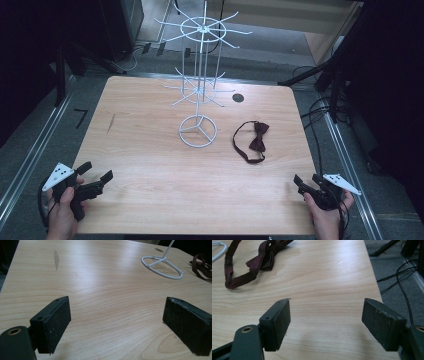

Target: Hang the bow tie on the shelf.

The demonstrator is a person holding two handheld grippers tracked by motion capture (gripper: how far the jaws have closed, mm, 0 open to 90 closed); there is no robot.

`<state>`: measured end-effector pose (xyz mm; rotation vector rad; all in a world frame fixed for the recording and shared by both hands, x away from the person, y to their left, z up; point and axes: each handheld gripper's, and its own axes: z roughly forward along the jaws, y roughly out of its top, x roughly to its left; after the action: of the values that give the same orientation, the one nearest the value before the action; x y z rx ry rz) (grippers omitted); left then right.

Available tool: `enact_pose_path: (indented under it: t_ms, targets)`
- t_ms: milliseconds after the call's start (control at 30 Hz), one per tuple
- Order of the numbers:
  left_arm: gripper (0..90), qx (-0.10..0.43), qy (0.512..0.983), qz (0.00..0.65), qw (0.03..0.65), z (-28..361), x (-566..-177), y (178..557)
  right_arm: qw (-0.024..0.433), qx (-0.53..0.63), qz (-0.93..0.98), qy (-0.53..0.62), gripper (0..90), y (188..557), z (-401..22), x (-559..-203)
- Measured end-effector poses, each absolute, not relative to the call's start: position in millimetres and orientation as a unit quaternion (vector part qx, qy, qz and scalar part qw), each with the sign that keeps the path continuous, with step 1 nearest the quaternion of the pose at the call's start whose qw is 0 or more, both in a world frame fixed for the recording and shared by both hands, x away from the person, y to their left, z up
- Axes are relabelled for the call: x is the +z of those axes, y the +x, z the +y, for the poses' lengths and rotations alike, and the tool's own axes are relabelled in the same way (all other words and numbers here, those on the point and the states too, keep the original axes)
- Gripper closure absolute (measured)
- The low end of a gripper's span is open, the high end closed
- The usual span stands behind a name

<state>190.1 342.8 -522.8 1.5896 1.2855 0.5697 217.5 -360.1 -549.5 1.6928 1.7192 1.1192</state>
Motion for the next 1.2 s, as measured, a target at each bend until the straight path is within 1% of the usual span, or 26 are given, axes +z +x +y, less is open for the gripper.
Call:
enact_pose_path:
  t_ms: [167, 233, 267, 333, 433, 500, 533, 567, 600, 633, 667, 733, 867, 1033, 1067, 1200]
  targets:
    - [8.4, 0.239, 0.65, 0.531, 0.488, 343, -523, 189, 0.232, 0.398, 0.634, 0.621, 23.2, 222, -352, -544]
    - [8.4, 0.242, 0.65, 0.531, 0.487, 343, -523, 188, 0.236, 0.391, 0.645, 0.613, 23.1, 225, -346, -537]
    - [8.3, 0.243, 0.65, 0.531, 0.486, 344, -523, 187, 0.237, 0.388, 0.655, 0.603, 23.0, 229, -338, -528]
    - [8.1, 0.244, 0.648, 0.532, 0.488, 344, -523, 186, 0.239, 0.389, 0.658, 0.599, 23.0, 230, -335, -525]
    - [7.9, 0.242, 0.648, 0.532, 0.489, 344, -523, 186, 0.233, 0.399, 0.666, 0.586, 22.0, 239, -320, -510]
    - [7.9, 0.242, 0.649, 0.531, 0.488, 344, -523, 187, 0.224, 0.403, 0.668, 0.583, 17.5, 245, -312, -506]
    - [7.9, 0.242, 0.65, 0.531, 0.486, 344, -523, 186, 0.224, 0.403, 0.668, 0.583, 17.5, 245, -312, -506]
    - [8.0, 0.243, 0.65, 0.531, 0.487, 343, -523, 187, 0.221, 0.406, 0.67, 0.581, 11.6, 248, -308, -505]
    - [8.0, 0.244, 0.649, 0.53, 0.487, 343, -523, 187, 0.218, 0.397, 0.672, 0.586, 0.0, 255, -299, -502]
    - [8.0, 0.244, 0.65, 0.53, 0.487, 343, -523, 186, 0.218, 0.397, 0.672, 0.586, 0.0, 255, -299, -502]
    - [8.0, 0.245, 0.65, 0.529, 0.488, 344, -523, 186, 0.202, 0.399, 0.68, 0.582, 0.0, 261, -290, -499]
    - [8.0, 0.243, 0.651, 0.529, 0.487, 344, -523, 185, 0.197, 0.399, 0.683, 0.579, 0.0, 263, -287, -499]
    - [8.0, 0.243, 0.652, 0.528, 0.487, 343, -523, 185, 0.172, 0.389, 0.707, 0.565, 0.0, 278, -262, -497]
    - [7.9, 0.239, 0.654, 0.525, 0.489, 344, -523, 185, 0.17, 0.377, 0.711, 0.568, 0.0, 290, -247, -501]
    - [7.9, 0.238, 0.654, 0.525, 0.49, 344, -523, 186, 0.161, 0.378, 0.704, 0.579, 0.0, 298, -242, -504]
    - [7.8, 0.238, 0.654, 0.525, 0.491, 344, -523, 185, 0.151, 0.387, 0.704, 0.576, 0.0, 307, -236, -507]
